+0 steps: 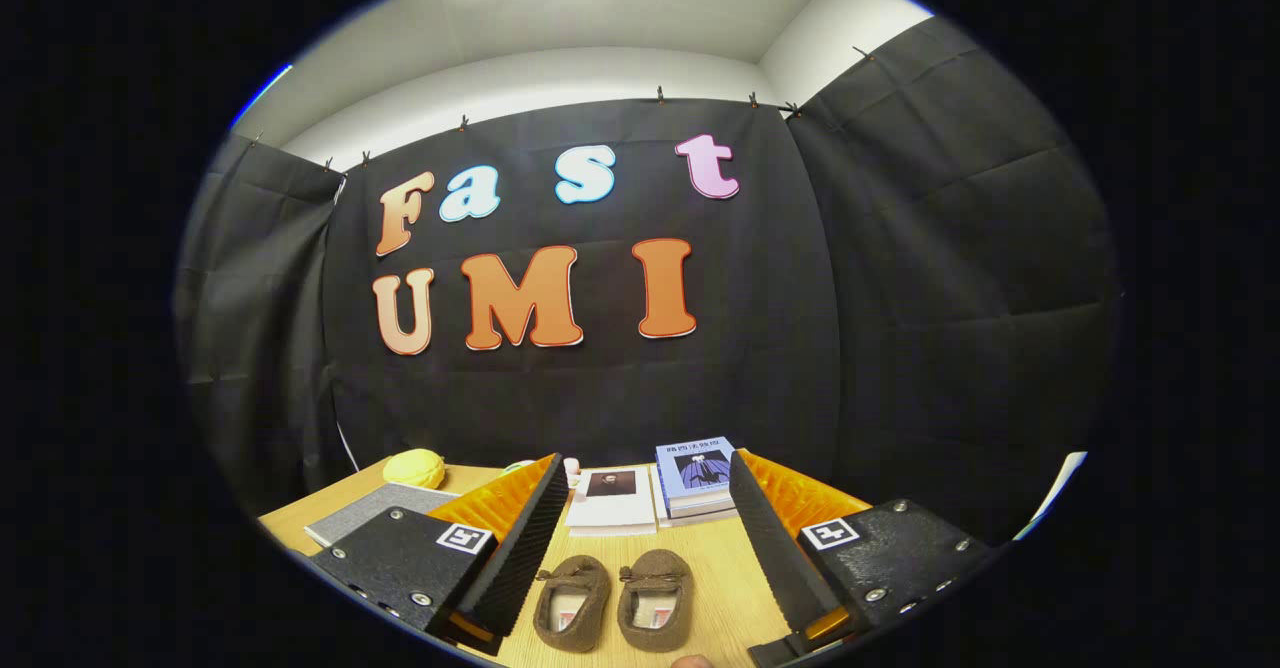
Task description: Open the storage box then place both shoes into the box .Put the left shoe in first, then the right shoe, with the right side of both shoes facing outward in a uniform manner.
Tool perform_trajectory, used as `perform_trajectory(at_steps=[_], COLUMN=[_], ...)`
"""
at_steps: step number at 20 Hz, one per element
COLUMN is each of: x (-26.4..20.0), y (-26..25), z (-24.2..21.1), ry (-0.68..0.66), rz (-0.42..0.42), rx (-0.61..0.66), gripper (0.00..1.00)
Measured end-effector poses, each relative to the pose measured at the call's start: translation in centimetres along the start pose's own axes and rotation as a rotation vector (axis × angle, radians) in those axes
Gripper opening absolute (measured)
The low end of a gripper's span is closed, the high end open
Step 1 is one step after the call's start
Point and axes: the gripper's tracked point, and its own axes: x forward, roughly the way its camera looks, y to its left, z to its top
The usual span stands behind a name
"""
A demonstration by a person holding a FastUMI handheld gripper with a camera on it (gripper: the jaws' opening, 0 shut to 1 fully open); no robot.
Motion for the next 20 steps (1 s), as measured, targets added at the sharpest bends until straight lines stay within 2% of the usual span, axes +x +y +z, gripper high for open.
perform_trajectory(at_steps=[8, 11, 14, 20], x=[0.5, 0.5, 1.2, 3.1], y=[1.9, 3.8, 5.6, 6.4], z=[-0.9, -1.5, -2.7, -5.9], ry=[0.001, -0.006, 0.012, 0.071], rz=[0.032, 0.081, 0.126, 0.147], rx=[-0.013, -0.003, 0.021, 0.037], gripper=[0.96, 0.97, 0.96, 0.97])
